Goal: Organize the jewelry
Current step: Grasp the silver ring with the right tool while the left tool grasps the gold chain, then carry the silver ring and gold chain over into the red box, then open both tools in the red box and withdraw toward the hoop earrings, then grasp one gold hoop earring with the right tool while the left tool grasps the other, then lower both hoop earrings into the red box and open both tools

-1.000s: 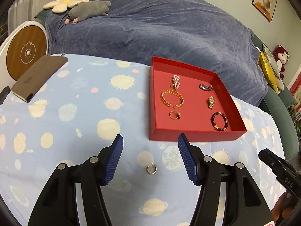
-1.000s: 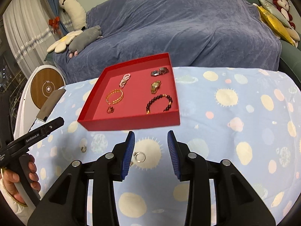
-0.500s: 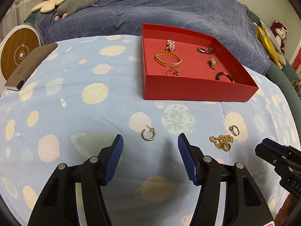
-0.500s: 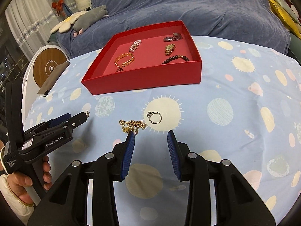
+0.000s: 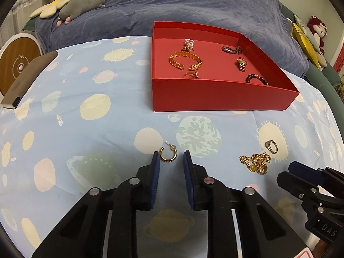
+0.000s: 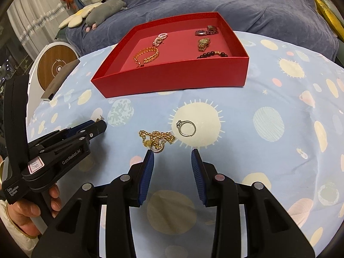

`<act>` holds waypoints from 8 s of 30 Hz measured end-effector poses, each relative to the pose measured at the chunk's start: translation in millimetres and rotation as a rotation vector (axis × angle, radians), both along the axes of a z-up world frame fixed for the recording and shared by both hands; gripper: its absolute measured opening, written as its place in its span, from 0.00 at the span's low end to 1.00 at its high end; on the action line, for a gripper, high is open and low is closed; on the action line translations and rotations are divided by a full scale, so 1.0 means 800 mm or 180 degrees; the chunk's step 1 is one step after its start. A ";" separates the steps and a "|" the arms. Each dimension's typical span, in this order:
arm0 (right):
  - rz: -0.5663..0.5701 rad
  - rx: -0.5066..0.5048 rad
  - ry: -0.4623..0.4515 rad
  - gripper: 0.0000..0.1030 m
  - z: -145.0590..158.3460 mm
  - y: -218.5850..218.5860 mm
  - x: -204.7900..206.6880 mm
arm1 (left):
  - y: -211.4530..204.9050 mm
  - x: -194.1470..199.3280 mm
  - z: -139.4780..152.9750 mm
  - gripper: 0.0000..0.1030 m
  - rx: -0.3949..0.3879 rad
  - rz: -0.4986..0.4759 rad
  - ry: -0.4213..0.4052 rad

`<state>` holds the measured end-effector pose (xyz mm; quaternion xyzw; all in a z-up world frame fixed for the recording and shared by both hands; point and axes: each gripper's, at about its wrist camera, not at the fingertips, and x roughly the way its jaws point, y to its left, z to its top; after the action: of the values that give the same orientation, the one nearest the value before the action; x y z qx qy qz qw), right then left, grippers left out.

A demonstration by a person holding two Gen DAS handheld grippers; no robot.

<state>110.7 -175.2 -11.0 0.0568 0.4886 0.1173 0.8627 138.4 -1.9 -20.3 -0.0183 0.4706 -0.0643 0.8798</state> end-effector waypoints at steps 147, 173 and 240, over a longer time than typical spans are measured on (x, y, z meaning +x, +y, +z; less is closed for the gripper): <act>-0.0231 0.0186 -0.0206 0.21 0.022 -0.022 0.241 | -0.068 0.229 0.070 0.10 -0.0380 -0.0203 -0.0425; 0.0068 0.0161 -0.0247 0.34 0.041 0.013 -0.003 | 0.041 -0.003 0.070 0.52 -0.0228 0.0154 -0.0133; 0.0066 -0.0097 -0.0325 0.16 0.027 0.021 0.014 | -0.020 0.015 0.021 0.14 -0.0012 -0.0131 -0.0045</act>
<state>121.7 -158.8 10.8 0.0325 0.4462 0.1215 0.8861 150.4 -18.2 -3.3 -0.0098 0.4646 -0.0834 0.8815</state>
